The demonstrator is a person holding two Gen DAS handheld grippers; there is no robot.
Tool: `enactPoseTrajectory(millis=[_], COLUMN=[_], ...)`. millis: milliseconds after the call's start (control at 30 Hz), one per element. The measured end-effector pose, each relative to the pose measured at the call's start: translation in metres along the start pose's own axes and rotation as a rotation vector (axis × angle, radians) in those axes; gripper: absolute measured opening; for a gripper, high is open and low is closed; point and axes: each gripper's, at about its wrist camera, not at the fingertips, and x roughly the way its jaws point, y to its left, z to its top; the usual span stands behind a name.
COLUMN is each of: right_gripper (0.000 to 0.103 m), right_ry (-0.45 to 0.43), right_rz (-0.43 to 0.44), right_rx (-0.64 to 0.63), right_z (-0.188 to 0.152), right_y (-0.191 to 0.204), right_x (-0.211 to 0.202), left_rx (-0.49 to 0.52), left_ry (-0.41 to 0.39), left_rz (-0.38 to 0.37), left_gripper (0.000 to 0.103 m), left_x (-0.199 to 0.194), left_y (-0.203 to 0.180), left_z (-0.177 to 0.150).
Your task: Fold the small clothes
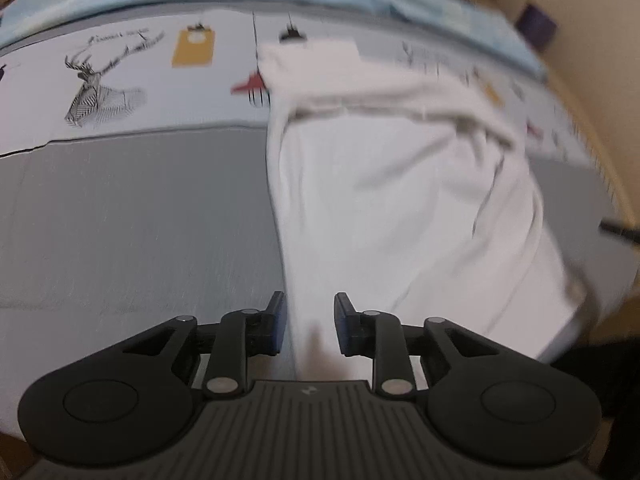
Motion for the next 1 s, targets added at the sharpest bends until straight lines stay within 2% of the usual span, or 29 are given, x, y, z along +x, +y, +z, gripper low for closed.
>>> enactPoseTrajectory(millis=[33, 133, 233, 300, 400, 500, 633, 733, 800, 833, 933, 967, 1000], right_gripper=[0.033, 0.040, 0.042, 0.042, 0.040, 0.003, 0.001, 0.001, 0.001, 0.001, 0.001, 0.001, 0.001], right_ry=[0.007, 0.100, 0.248, 0.317, 0.357, 0.374, 0.391, 0.296, 0.242, 0.209, 0.100, 0.076, 0.064], right_rz=[0.025, 0.092, 0.117, 0.145, 0.212, 0.252, 0.253, 0.250, 0.186, 0.118, -0.198, -0.315, -0.387], right_rx=[0.003, 0.009, 0.017, 0.029, 0.071, 0.082, 0.107, 0.146, 0.176, 0.174, 0.115, 0.123, 0.151], right_z=[0.002, 0.000, -0.005, -0.010, -0.012, -0.008, -0.001, 0.022, 0.037, 0.045, 0.068, 0.074, 0.079], right_y=[0.006, 0.023, 0.043, 0.055, 0.070, 0.075, 0.059, 0.028, -0.006, -0.023, -0.073, -0.092, -0.109], right_x=[0.005, 0.034, 0.075, 0.097, 0.114, 0.126, 0.129, 0.111, 0.100, 0.094, 0.074, 0.071, 0.069], left_rx=[-0.013, -0.019, -0.044, -0.034, -0.024, 0.003, 0.050, 0.066, 0.087, 0.095, 0.116, 0.123, 0.127], left_ry=[0.004, 0.003, -0.032, -0.045, -0.059, -0.060, -0.072, -0.070, -0.068, -0.067, -0.066, -0.066, -0.069], left_rz=[0.006, 0.045, -0.005, 0.004, 0.005, 0.020, 0.066, 0.084, 0.088, 0.087, 0.090, 0.091, 0.088], left_gripper=[0.028, 0.028, 0.029, 0.028, 0.029, 0.029, 0.029, 0.028, 0.029, 0.029, 0.029, 0.029, 0.028], left_x=[0.005, 0.010, 0.011, 0.017, 0.023, 0.032, 0.045, 0.059, 0.068, 0.073, 0.085, 0.090, 0.093], left_y=[-0.001, -0.012, -0.018, -0.030, -0.035, -0.042, -0.052, -0.061, -0.070, -0.074, -0.088, -0.094, -0.099], left_z=[0.005, 0.016, 0.026, 0.034, 0.042, 0.052, 0.071, 0.085, 0.094, 0.098, 0.109, 0.113, 0.117])
